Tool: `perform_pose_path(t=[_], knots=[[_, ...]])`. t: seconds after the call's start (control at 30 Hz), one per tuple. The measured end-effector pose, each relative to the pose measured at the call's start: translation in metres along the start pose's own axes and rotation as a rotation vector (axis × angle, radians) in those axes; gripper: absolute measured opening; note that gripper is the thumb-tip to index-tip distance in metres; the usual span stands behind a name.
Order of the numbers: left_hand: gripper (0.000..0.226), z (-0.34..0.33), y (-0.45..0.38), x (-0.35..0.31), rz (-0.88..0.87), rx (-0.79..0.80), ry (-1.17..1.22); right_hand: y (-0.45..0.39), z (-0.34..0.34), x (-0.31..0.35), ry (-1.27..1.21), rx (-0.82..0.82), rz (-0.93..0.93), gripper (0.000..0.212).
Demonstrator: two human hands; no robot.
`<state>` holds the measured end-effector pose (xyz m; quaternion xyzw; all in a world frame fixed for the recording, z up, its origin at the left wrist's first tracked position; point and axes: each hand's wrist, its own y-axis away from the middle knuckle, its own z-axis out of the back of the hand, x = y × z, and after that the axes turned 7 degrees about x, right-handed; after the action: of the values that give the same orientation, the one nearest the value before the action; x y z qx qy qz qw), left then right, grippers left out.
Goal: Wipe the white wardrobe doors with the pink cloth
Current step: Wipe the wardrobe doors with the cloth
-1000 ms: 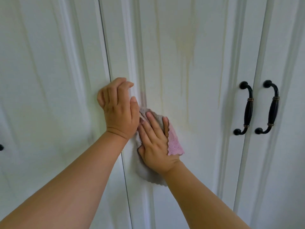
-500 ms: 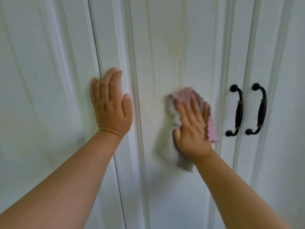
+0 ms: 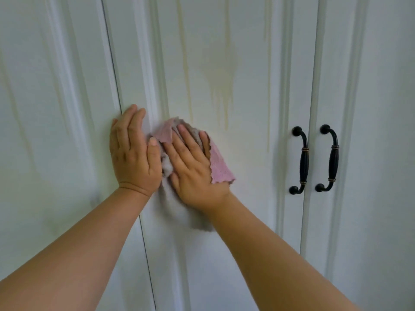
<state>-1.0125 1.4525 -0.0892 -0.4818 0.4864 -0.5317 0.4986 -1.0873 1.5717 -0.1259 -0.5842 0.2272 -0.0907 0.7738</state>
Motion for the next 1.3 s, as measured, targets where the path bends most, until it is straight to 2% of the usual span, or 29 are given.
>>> perform_pose_path(t=[0.1, 0.23, 0.37, 0.43, 0.6, 0.67, 0.73, 0.8, 1.07, 1.2, 1.3], knots=[[0.052, -0.003, 0.000, -0.001, -0.009, 0.000, -0.016, 0.010, 0.028, -0.038, 0.094, 0.028, -0.032, 0.052], [0.053, -0.004, -0.001, -0.002, 0.004, -0.003, -0.012, 0.029, 0.055, -0.071, 0.304, 0.062, -0.354, 0.059], [0.054, -0.004, 0.000, -0.003, 0.014, 0.003, -0.008, 0.010, 0.040, -0.047, 0.291, -0.054, -0.702, 0.066], [0.054, -0.003, 0.000, -0.003, 0.016, 0.000, -0.019, -0.001, 0.032, -0.034, 0.262, -0.093, -0.764, 0.069], [0.054, -0.004, 0.000, -0.002, 0.002, -0.008, -0.051, 0.072, 0.036, -0.025, 0.224, 0.039, -0.566, 0.068], [0.054, -0.004, 0.000, -0.002, -0.007, -0.010, -0.065, 0.112, 0.039, -0.025, 0.194, 0.065, -0.589, 0.069], [0.054, -0.005, 0.000, -0.003, -0.011, -0.013, -0.076, 0.130, 0.040, -0.030, 0.150, 0.040, -0.688, 0.074], [0.054, -0.005, 0.000, -0.004, -0.014, -0.017, -0.083, 0.127, 0.042, -0.034, 0.128, 0.010, -0.730, 0.076], [0.055, -0.007, -0.001, -0.004, -0.025, -0.023, -0.127, 0.028, 0.066, -0.076, 0.090, -0.075, -0.570, 0.076], [0.056, -0.008, 0.000, -0.003, -0.027, -0.028, -0.126, 0.047, 0.074, -0.074, 0.007, -0.126, -0.520, 0.062], [0.056, -0.008, -0.001, -0.005, -0.025, -0.021, -0.141, 0.062, 0.072, -0.073, 0.056, -0.110, -0.478, 0.059]])
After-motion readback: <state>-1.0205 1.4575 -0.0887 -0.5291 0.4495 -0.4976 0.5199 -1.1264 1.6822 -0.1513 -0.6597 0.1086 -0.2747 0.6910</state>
